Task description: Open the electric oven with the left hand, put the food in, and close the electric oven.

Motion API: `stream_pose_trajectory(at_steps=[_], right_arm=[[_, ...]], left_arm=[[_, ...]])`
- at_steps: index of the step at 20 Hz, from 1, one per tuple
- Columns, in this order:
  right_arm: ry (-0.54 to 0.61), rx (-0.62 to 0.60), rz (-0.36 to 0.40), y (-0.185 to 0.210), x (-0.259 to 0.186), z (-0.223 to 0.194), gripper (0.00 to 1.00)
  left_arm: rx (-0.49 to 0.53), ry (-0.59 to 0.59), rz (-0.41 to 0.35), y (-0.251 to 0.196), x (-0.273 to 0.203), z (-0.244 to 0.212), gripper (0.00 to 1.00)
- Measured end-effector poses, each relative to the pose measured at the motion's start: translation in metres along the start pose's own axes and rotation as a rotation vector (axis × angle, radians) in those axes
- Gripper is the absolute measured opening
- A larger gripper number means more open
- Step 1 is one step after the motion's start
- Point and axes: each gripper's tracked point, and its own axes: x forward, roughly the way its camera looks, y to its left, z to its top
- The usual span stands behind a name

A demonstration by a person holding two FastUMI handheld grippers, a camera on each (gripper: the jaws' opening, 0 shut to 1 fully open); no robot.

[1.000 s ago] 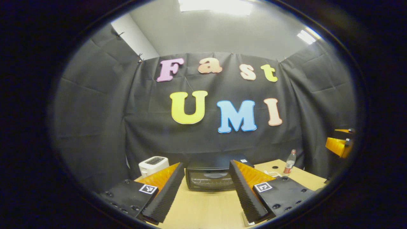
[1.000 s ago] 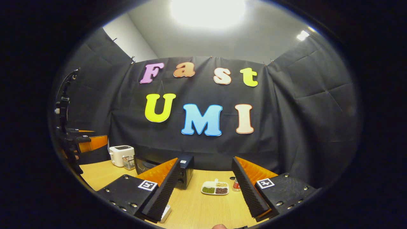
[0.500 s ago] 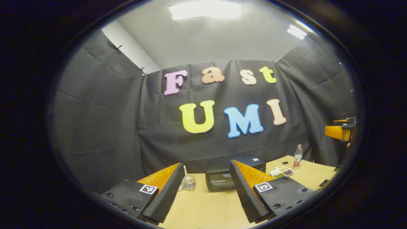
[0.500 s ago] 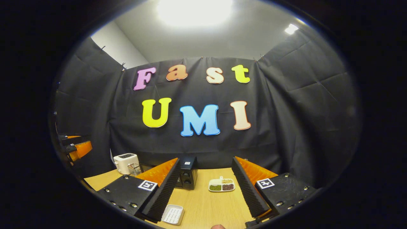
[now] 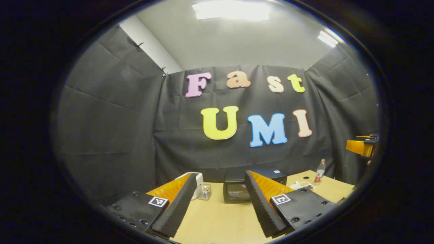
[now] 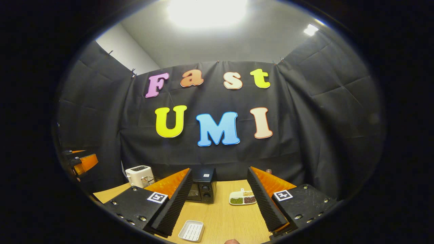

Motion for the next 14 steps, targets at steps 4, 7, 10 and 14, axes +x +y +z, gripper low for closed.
stream_pose_trajectory(at_steps=[4,7,10,14], right_arm=[[-0.014,-0.005,0.013,0.008,0.004,0.008,0.98],[-0.018,-0.01,0.017,0.01,0.008,0.007,0.98],[-0.013,-0.01,0.018,0.015,0.007,0.005,0.98],[-0.022,-0.02,0.02,0.02,0.01,0.007,0.98]], left_arm=[[-0.018,0.006,0.016,0.007,-0.002,-0.001,1.0],[-0.038,0.002,0.027,0.012,-0.001,0.002,1.0],[-0.039,-0.003,0.03,0.015,0.0,0.002,1.0],[-0.041,-0.021,0.035,0.02,-0.004,0.005,0.95]])
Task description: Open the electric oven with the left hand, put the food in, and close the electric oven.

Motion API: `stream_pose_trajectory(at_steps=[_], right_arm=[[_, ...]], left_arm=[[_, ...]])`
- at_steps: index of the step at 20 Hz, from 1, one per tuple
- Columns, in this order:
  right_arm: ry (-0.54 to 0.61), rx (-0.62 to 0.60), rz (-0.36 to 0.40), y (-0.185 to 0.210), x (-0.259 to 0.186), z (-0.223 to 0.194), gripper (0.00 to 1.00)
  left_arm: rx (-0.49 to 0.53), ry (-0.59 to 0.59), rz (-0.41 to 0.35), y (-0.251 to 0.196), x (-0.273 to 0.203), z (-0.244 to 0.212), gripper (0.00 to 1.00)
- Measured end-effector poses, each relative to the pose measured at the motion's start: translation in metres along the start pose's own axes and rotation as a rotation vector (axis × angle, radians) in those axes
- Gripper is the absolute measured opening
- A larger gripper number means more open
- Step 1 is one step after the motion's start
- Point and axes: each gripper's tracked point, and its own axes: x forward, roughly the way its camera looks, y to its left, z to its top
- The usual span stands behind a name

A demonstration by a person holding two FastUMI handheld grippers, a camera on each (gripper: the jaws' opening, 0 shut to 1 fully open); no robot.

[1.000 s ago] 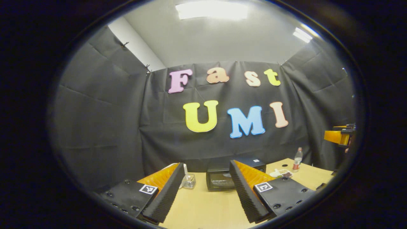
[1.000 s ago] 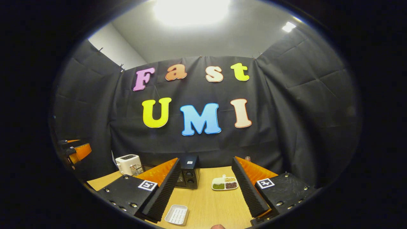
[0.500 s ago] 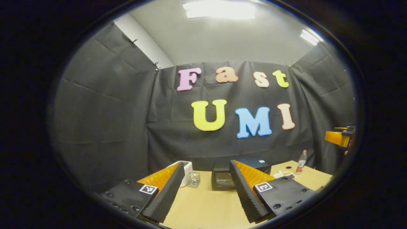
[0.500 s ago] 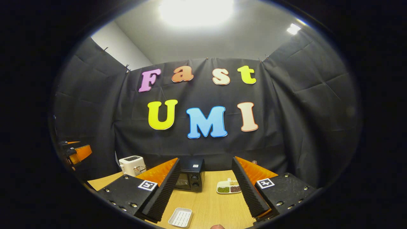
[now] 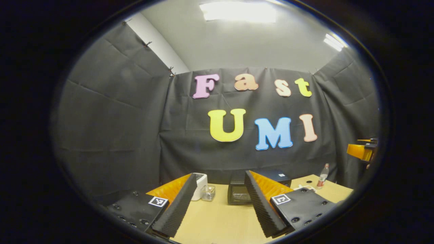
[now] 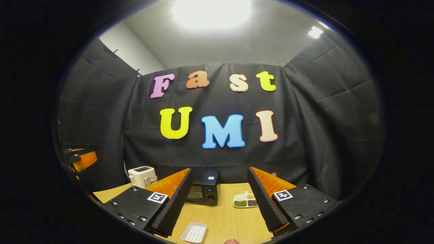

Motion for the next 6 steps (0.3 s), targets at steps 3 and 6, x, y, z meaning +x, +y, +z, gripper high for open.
stream_pose_trajectory(at_steps=[3,6], right_arm=[[-0.011,-0.006,0.0,0.0033,-0.0003,0.0048,0.98],[-0.01,-0.004,-0.001,0.0059,0.0014,0.0073,0.98]], left_arm=[[0.002,-0.002,0.005,0.0043,0.0017,-0.0013,0.9],[-0.005,-0.005,0.007,0.0076,0.0007,-0.0034,1.0]])
